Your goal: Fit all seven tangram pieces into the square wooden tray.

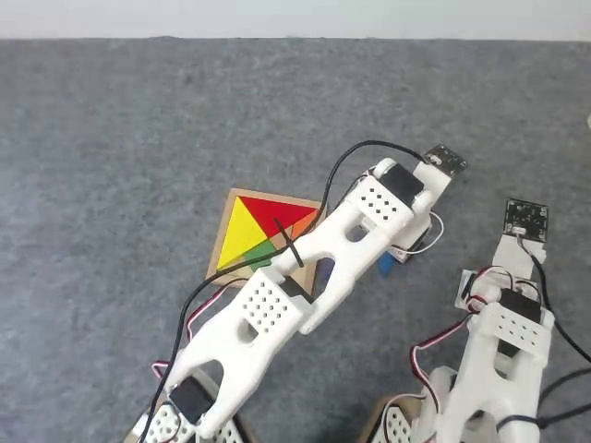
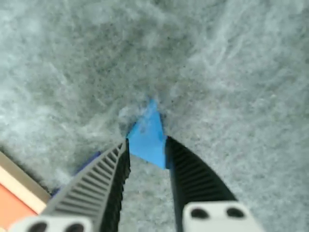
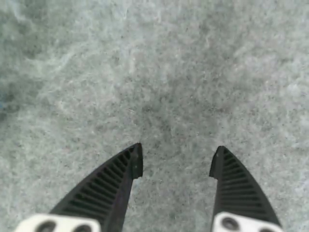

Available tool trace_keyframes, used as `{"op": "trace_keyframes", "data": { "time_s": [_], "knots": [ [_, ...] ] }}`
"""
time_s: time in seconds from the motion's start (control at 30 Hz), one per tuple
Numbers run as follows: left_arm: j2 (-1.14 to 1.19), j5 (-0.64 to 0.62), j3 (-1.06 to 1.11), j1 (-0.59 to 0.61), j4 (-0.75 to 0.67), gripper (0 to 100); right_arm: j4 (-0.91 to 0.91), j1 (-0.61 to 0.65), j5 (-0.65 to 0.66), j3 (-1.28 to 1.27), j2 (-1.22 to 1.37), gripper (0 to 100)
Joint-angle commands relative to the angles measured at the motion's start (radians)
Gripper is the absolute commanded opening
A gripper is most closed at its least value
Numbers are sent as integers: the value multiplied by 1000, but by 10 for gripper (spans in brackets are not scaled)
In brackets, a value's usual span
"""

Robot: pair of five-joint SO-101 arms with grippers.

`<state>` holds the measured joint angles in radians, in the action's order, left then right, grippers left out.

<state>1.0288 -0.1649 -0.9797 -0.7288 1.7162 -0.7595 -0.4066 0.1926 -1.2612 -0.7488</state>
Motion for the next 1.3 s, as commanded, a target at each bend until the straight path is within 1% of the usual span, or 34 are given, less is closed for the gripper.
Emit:
{"op": "trace_keyframes", "data": {
  "time_s": [0.0, 0.13, 0.27, 0.43, 0.7, 0.83, 1.0, 1.07, 1.17, 1.27],
  "knots": [
    [-12, 3, -21, 5, 37, 190, 16, -12, 5, 6, -30, 227],
    [-12, 5, 30, 5, 32, 192, 16, -12, 5, 6, -30, 227],
    [-14, 0, 76, 26, -8, 192, 15, -12, 5, 6, -30, 227],
    [-14, 6, 73, 52, -21, 192, 13, -12, 5, 6, -30, 227],
    [-8, 6, 79, 31, -64, 192, 15, -12, 5, 6, -30, 227],
    [32, 29, 51, 3, -69, 192, 13, -12, 5, 6, -30, 227],
    [75, 43, -24, -2, -31, 187, 15, -12, 5, 6, -30, 227],
    [83, 52, -35, -6, -17, 168, 16, -12, 5, 6, -30, 227],
    [86, 48, -33, -6, -6, 106, 16, -12, 5, 6, -30, 227],
    [89, 48, -33, -6, 9, 67, 16, -12, 5, 6, -30, 227]
  ]
}}
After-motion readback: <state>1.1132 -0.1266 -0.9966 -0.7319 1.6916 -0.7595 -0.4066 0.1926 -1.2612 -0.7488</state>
